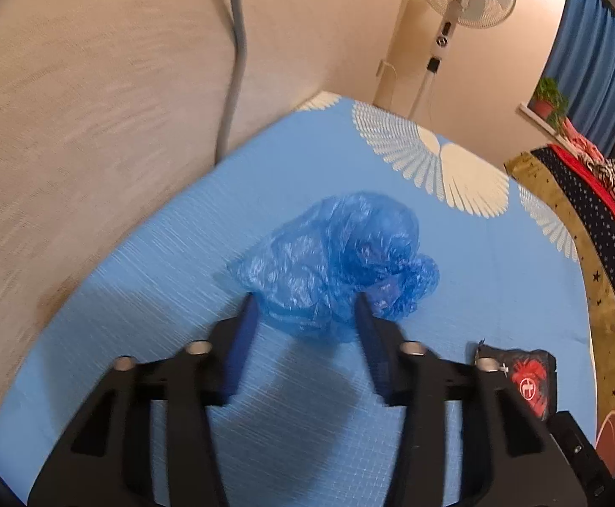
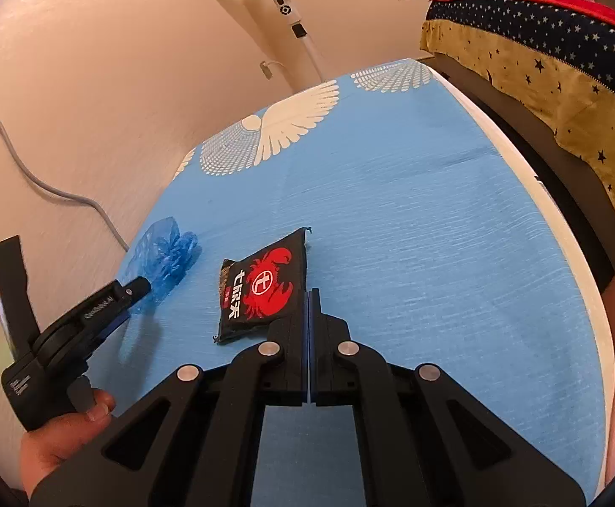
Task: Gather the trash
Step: 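Grasp the crumpled blue bag with the left gripper while the right gripper grasps the black packet, then carry the blue bag and black packet over the pink wastebasket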
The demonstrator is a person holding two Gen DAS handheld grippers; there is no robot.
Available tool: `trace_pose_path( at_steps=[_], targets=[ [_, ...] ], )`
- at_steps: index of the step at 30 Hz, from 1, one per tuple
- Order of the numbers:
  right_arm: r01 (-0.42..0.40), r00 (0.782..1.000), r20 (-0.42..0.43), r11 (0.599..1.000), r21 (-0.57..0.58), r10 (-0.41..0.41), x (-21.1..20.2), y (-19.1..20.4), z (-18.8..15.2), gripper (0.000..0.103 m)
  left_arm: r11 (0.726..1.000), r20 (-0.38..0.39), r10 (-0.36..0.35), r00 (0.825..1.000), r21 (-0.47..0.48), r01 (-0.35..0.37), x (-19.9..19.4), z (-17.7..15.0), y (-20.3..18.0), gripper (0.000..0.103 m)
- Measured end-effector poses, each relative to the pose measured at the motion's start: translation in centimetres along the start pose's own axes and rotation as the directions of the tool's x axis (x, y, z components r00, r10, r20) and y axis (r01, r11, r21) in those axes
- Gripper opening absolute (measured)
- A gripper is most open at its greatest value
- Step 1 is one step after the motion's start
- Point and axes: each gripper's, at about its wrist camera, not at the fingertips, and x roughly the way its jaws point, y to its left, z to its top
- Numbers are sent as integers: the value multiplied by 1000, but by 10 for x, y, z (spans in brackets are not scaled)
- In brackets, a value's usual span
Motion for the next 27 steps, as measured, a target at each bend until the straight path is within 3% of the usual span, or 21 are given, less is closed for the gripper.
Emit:
trace_pose_path(
  at_steps=[4, 15, 27],
  targets=[
    [1, 1000, 8, 1000, -2, -1, -11, 2, 2, 0, 999, -25, -28, 999, 25, 29, 2, -3, -3, 3],
    [36, 998, 61, 999, -40, -34, -57, 5, 3, 0, 989, 28, -93, 995, 120, 90, -49, -14, -22, 1],
    [110, 982, 160, 991, -73, -98, -144, 0, -10, 0, 969, 77, -193, 978, 175, 177, -120, -36, -31, 1]
  ],
)
